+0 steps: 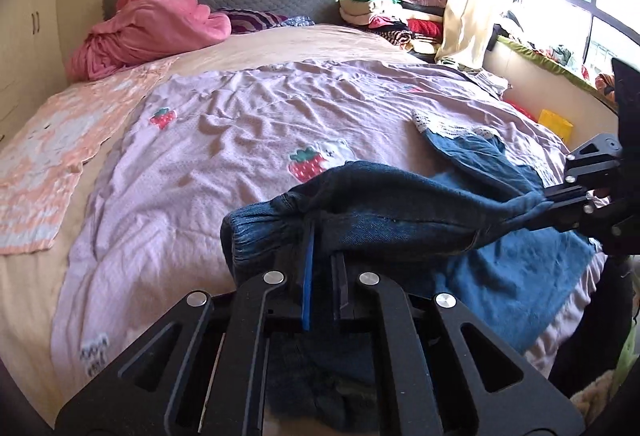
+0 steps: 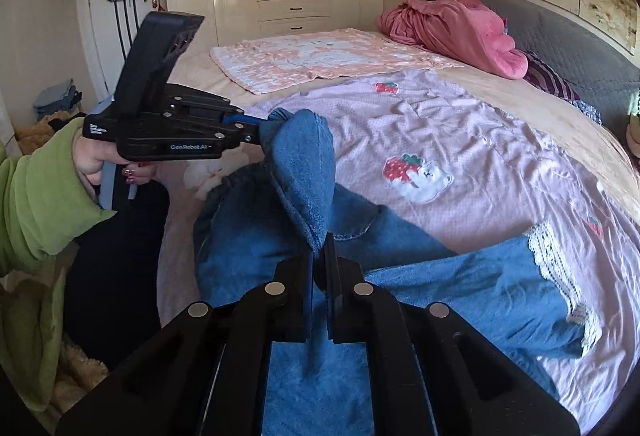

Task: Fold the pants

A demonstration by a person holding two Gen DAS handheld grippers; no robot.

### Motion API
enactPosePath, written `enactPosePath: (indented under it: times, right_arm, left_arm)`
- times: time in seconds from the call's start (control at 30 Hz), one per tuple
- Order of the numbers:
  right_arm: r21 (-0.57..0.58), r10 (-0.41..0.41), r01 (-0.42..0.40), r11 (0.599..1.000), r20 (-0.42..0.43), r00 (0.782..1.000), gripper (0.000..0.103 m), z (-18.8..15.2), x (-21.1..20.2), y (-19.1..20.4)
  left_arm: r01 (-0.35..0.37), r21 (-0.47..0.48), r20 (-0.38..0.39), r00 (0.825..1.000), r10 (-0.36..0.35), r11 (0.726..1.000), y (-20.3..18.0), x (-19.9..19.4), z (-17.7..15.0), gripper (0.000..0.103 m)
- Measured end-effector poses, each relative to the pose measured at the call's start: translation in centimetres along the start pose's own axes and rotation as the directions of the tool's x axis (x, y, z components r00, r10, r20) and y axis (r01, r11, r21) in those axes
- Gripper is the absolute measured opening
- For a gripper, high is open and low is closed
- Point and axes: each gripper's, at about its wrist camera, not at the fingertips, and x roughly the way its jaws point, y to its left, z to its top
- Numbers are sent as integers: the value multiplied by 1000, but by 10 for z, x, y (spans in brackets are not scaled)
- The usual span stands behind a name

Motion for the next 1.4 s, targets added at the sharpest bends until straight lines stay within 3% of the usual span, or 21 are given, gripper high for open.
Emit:
enactPosePath:
  times: [0.2,0.53,0.77,1.0,1.07,1.23,1.3,1.4]
  right_arm:
    - [95,18,-18,995,4,1000,4,-31,5,11]
    - [117,-6,7,993,-13,1000,5,-62,10,38]
    - [161,-10,23,987,-81,997,10,-79,36,40]
    - [195,7,5,981,-61,998,14,-84,33,38]
    - [202,12,0,979,-60,998,16,-85,33,38]
    - [209,31,-19,978,-53,998,23,-87,31,39]
    - [212,44,-33,977,-50,998,31,-87,31,41]
    - [202,44,-32,979,-56,997,33,-86,29,46]
  left_arm:
    - [-7,-21,-18,1000,7,1000,-13,-21,-35,2]
    - [-16,-40,-39,999,15,999,-25,-39,-66,2]
    - [-18,-43,-126,992,13,999,-23,-20,-84,4]
    - [-11,-63,-138,990,2,998,-24,-43,-84,8]
    - [-30,-65,-134,991,21,997,-24,-51,-82,17]
    - [-52,-83,-86,995,45,995,-25,-81,-69,19]
    - [-48,-79,-61,997,43,996,-29,-83,-59,21]
    - [-14,-75,-55,998,10,997,-41,-63,-40,22]
